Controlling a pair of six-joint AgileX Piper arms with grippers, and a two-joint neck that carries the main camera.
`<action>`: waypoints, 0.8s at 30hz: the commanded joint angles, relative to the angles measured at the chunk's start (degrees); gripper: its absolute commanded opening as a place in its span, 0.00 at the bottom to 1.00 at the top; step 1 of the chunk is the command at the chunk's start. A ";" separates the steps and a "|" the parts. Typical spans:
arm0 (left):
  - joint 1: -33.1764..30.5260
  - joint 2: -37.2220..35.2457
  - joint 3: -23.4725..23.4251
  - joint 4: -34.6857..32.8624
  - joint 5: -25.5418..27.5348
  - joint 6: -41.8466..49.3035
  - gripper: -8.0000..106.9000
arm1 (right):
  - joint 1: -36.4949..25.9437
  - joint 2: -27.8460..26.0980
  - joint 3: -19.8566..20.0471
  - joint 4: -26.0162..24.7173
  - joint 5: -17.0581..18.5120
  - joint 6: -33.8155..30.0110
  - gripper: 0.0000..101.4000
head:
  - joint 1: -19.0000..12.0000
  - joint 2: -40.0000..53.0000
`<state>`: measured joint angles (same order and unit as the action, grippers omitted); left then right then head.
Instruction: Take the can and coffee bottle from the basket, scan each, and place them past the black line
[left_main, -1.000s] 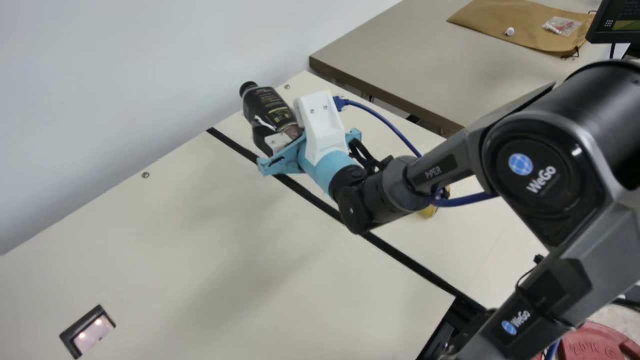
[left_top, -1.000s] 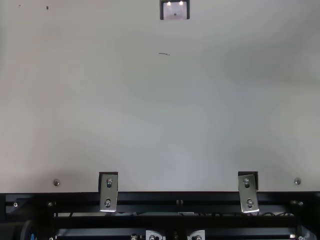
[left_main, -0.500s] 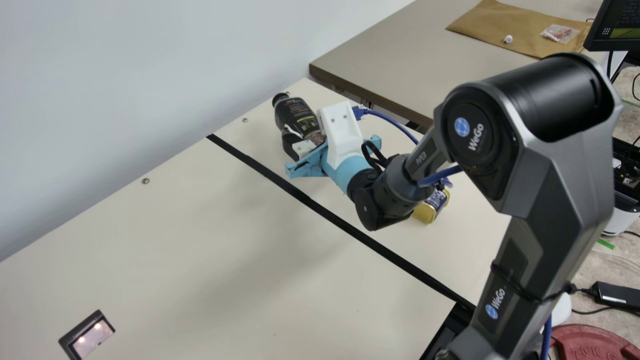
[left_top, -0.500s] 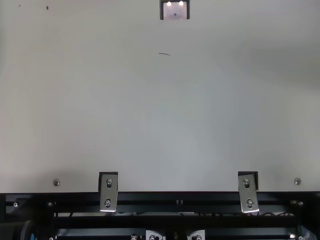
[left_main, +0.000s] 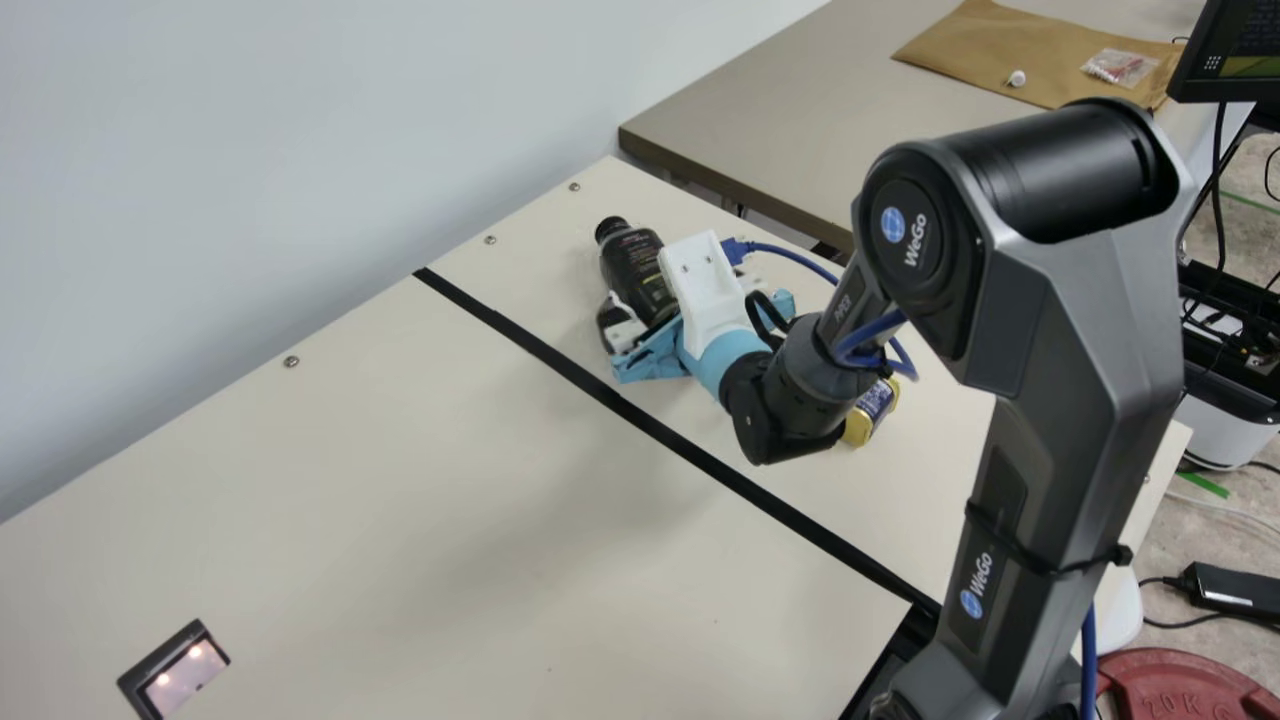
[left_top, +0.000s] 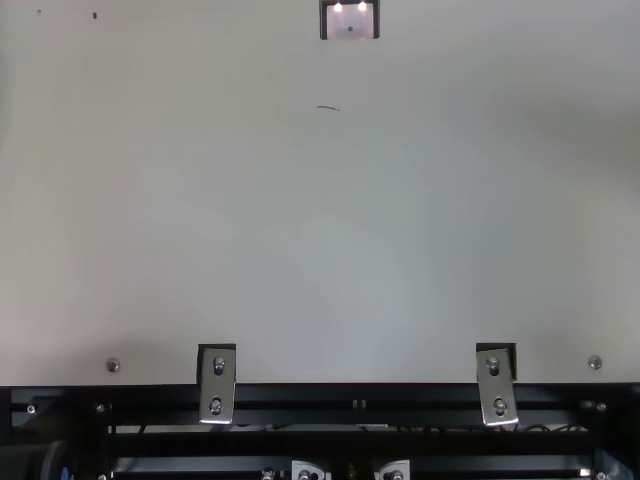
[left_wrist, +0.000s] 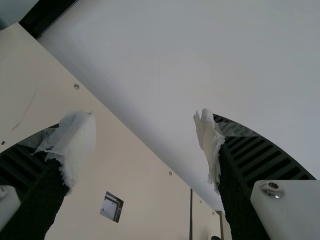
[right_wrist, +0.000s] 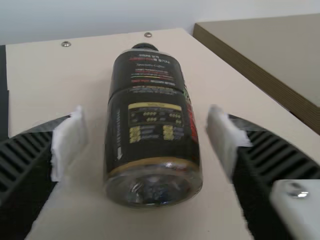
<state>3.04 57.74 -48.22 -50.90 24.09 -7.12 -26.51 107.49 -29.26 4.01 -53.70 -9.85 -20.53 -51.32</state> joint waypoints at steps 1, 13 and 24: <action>0.00 0.00 0.00 0.00 0.00 0.00 0.85 | 0.10 -1.40 0.10 -0.10 0.50 0.48 1.00 | -1.23 -0.69; 0.00 0.00 0.00 0.00 0.00 0.00 0.85 | 4.57 -15.84 -0.14 -0.63 9.17 2.05 1.00 | -1.23 -0.69; 0.00 0.00 0.00 0.00 0.00 0.00 0.85 | 10.98 -26.55 -2.67 -1.50 19.80 5.66 1.00 | -1.50 5.62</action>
<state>3.04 57.74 -48.22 -50.90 24.09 -7.12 -16.42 82.46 -31.62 2.80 -35.56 -4.79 -20.53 -47.51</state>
